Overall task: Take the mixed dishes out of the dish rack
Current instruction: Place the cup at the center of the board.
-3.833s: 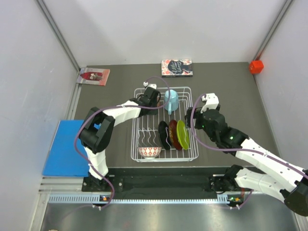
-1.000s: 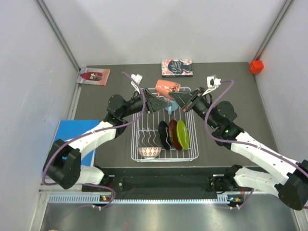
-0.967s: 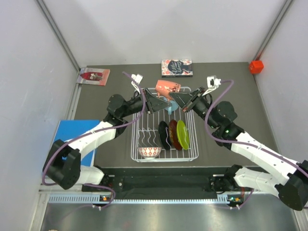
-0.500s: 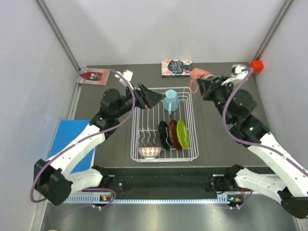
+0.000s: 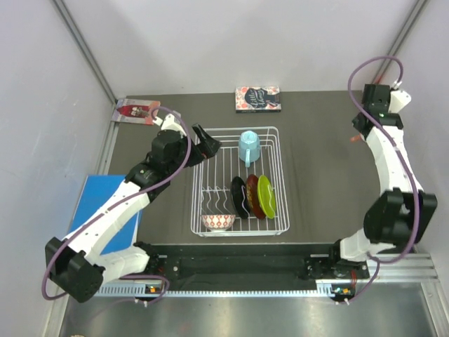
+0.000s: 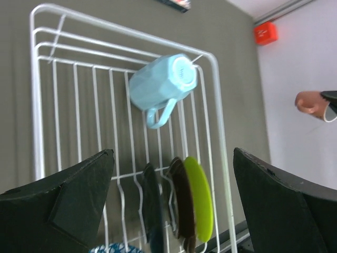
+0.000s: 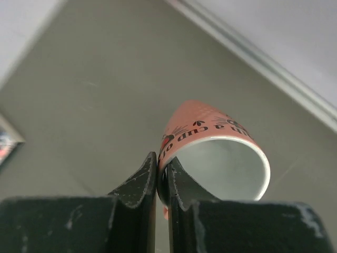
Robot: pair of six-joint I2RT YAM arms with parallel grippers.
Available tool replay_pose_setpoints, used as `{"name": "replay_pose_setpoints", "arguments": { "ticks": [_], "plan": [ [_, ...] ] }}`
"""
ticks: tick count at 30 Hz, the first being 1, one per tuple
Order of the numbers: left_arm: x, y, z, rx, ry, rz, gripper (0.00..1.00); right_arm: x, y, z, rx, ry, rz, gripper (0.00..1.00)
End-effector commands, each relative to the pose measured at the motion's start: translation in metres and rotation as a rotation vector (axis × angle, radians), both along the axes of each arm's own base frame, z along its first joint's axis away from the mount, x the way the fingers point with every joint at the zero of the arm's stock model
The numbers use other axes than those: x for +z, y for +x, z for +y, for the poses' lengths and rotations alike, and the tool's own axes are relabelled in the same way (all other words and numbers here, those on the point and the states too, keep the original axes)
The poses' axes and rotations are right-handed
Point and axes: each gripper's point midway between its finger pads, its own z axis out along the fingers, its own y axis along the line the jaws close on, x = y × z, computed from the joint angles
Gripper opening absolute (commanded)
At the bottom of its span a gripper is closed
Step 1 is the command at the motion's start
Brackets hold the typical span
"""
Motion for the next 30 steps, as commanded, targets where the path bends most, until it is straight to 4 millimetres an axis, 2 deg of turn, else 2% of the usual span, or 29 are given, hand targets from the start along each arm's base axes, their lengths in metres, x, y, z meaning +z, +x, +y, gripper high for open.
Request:
{"name": "replay_pose_setpoints", "arguments": {
  "ticks": [1, 3, 7, 14, 18, 26, 29, 30],
  "plan": [
    [-0.008, -0.011, 0.02, 0.053, 0.062, 0.037, 0.99, -0.032, 0.0, -0.016, -0.04, 0.11, 0.065, 0.0],
    [-0.016, -0.015, 0.028, 0.069, 0.095, 0.052, 0.99, -0.043, 0.001, -0.027, -0.062, 0.106, 0.091, 0.0],
    [-0.023, -0.02, 0.034, 0.081, 0.113, 0.054, 0.99, -0.085, 0.006, -0.039, -0.079, 0.129, 0.209, 0.0],
    [-0.039, -0.025, 0.038, 0.084, 0.128, 0.087, 0.99, -0.126, 0.015, -0.037, -0.043, 0.147, 0.296, 0.0],
    [-0.047, -0.027, 0.035, 0.076, 0.115, 0.107, 0.99, -0.156, 0.009, -0.03, -0.021, 0.177, 0.349, 0.0],
    [-0.058, -0.025, 0.028, 0.058, 0.114, 0.148, 0.99, -0.172, 0.01, -0.026, 0.008, 0.195, 0.368, 0.0],
    [-0.061, -0.024, 0.027, 0.053, 0.121, 0.154, 0.99, -0.165, 0.014, -0.022, 0.028, 0.201, 0.349, 0.17],
    [-0.061, -0.024, 0.026, 0.05, 0.122, 0.152, 0.99, -0.157, 0.016, -0.022, 0.032, 0.199, 0.328, 0.26]
  ]
}}
